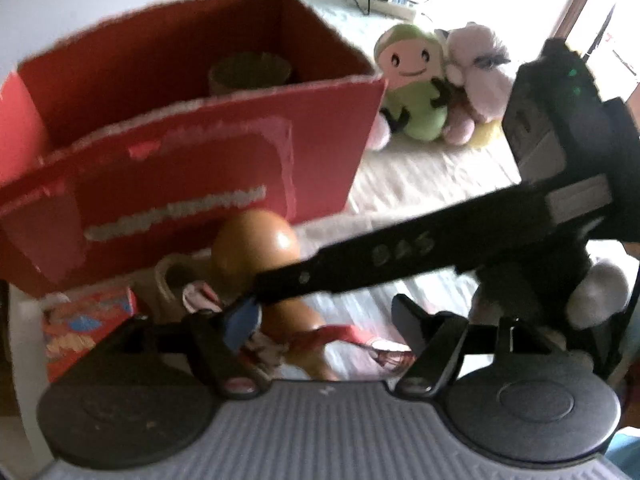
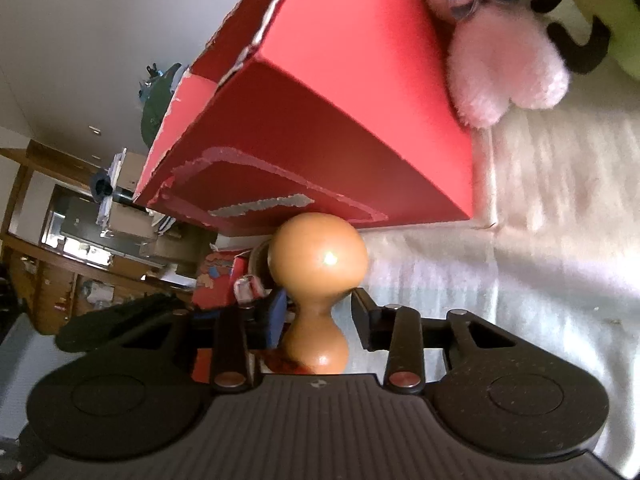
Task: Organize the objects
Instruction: 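Close the right gripper on the gourd's neck, then lift the gourd with the right gripper toward the red box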
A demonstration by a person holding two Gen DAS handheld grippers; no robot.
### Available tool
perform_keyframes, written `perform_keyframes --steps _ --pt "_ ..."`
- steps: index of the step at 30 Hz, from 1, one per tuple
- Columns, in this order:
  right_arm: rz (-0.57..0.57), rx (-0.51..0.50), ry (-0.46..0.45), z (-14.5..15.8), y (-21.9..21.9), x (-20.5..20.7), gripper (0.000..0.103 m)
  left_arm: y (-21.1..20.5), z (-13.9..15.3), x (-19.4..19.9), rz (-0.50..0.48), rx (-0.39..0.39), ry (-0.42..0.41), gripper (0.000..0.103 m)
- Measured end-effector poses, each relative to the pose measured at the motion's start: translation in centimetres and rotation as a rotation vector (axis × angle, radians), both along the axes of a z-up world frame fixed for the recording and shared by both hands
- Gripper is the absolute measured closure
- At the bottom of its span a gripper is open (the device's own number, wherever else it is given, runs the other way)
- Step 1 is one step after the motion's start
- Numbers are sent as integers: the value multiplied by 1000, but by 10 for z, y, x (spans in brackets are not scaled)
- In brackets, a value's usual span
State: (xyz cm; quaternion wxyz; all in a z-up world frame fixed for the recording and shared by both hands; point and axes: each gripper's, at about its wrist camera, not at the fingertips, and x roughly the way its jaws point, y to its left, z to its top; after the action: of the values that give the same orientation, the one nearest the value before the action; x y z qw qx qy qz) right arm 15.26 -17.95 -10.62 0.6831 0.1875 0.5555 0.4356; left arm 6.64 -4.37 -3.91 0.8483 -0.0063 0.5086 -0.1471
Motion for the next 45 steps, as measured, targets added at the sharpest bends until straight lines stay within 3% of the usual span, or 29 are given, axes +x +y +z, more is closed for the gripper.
perform_keyframes --steps 4,8,13,16,18,25,29,37,40,45 --pt "-5 -12 -8 1 -2 2 62 2 -9 -5 -23 12 39 29" --pt "-6 -18 -10 1 -2 4 62 2 -15 -14 -64 71 57 28" --pt "10 -23 -10 -1 3 5 61 8 -11 -1 -28 31 80 24" --pt "15 -23 5 -4 9 5 61 1 -17 11 -1 68 87 27" --pt "14 -50 -2 -6 10 7 47 1 -22 14 0 69 95 26" --pt "30 -40 30 -5 13 8 51 8 -23 11 -7 45 72 25" --pt "57 -38 21 0 11 8 61 11 -27 11 -12 100 61 47" --pt "67 -36 57 -7 15 4 62 7 -35 11 4 165 69 61" --pt "67 -24 70 -3 15 2 73 7 -33 6 6 174 67 67" --pt "64 -18 47 13 2 -4 74 -1 -16 -8 -6 169 38 67"
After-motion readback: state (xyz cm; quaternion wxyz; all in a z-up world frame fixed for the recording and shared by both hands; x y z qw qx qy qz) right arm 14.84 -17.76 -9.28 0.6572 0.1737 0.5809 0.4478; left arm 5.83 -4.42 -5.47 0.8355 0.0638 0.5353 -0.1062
